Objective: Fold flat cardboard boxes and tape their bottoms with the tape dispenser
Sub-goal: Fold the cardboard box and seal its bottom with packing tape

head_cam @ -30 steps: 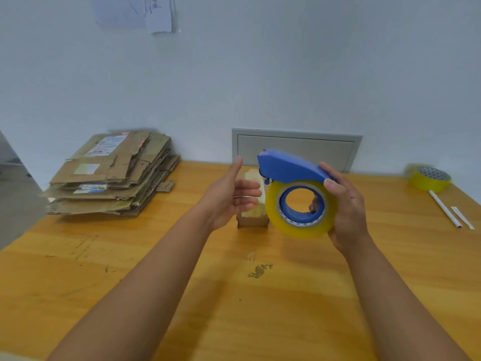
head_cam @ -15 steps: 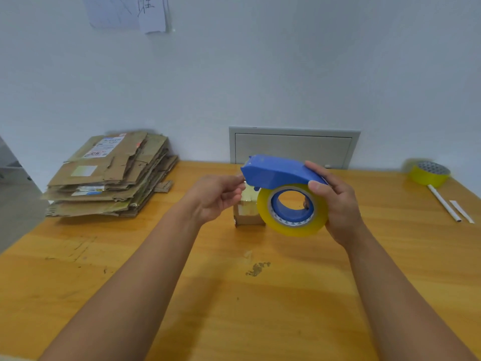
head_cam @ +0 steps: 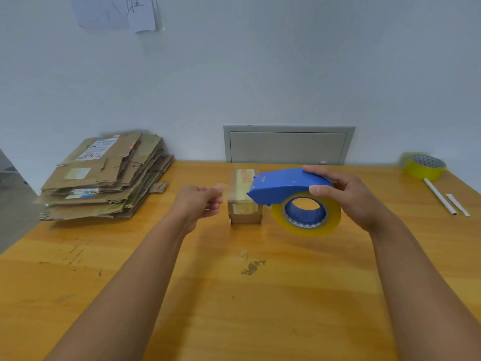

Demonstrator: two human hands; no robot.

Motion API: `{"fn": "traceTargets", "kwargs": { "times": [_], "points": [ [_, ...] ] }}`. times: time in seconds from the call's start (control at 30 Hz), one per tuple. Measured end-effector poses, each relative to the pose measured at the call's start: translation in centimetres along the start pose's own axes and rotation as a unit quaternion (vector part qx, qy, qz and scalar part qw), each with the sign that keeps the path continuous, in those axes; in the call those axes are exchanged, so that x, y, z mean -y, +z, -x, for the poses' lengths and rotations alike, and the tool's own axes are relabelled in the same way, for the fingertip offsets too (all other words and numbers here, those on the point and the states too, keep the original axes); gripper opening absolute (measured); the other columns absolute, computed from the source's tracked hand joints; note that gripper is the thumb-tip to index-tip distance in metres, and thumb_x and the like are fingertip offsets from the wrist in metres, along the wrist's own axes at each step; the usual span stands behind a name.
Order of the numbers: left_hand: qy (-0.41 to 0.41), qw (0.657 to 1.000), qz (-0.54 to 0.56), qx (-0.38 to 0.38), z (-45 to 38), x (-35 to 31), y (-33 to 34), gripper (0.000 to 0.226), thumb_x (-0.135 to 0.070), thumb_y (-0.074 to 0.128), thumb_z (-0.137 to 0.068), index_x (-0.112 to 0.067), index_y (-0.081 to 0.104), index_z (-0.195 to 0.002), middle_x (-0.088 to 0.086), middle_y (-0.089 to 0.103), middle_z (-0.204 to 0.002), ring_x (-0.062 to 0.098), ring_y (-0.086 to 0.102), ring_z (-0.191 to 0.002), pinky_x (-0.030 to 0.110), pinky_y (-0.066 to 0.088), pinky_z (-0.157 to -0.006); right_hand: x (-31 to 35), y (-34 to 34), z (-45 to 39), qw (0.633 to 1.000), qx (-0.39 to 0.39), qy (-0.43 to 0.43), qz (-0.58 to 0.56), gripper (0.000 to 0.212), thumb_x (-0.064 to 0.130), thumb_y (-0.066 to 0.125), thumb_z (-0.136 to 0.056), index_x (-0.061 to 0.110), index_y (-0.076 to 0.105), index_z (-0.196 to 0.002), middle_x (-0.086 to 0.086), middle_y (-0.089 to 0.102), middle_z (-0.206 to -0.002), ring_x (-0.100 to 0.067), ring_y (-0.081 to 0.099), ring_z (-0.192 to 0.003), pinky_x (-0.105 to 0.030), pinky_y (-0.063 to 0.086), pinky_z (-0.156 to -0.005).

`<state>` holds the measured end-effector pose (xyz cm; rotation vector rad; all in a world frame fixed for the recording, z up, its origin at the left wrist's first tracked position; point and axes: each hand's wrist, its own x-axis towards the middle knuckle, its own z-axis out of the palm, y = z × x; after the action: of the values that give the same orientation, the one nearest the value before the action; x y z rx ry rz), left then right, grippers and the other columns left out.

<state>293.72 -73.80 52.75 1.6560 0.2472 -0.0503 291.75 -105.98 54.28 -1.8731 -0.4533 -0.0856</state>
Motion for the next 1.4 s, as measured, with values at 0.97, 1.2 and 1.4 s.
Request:
{"fn": "traceTargets", "kwargs": {
  "times": [0.97, 1.2, 1.4],
  "points": [
    [0.071, 0.991, -0.03, -0.111, -1.0, 3.7, 3.4, 0.028, -0.021, 0.068, -0.093, -0.01, 0.064, -0.119, 0.004, 0.07, -0.076, 0.009, 0.061, -0.059, 0.018, 0.052, -0.053, -1.6, -0.1, -2.1, 0.998, -0.029, 0.017, 0.05, 0.041, 0.047, 0.075, -0.073, 0.048, 0.069, -0.114, 0.032, 0.063, -0.107, 0.003, 0.063, -0.097, -0.009, 0.048, -0.072],
    [0.042, 0.95, -0.285, -0.121, -1.9, 3.3, 2.3, 0.063, -0.058, 0.06, -0.09, -0.018, 0.05, -0.137, 0.003, 0.072, -0.106, 0.02, 0.068, -0.094, 0.032, 0.055, -0.069, -2.4, 0.4, -2.0, 0.998, -0.027, 0.029, 0.051, 0.04, 0.047, 0.074, -0.073, 0.05, 0.068, -0.113, 0.035, 0.061, -0.109, 0.007, 0.06, -0.1, -0.006, 0.047, -0.073],
    [0.338, 0.814, -0.447, -0.153, -0.4, 5.0, 3.0, 0.051, -0.045, 0.054, -0.096, -0.019, 0.051, -0.139, 0.003, 0.058, -0.135, 0.021, 0.055, -0.121, 0.033, 0.048, -0.09, -2.8, 0.6, -1.8, 0.998, -0.036, 0.036, 0.048, 0.041, 0.05, 0.073, -0.072, 0.05, 0.067, -0.113, 0.032, 0.063, -0.112, 0.006, 0.06, -0.102, -0.017, 0.045, -0.081]
  ]
}}
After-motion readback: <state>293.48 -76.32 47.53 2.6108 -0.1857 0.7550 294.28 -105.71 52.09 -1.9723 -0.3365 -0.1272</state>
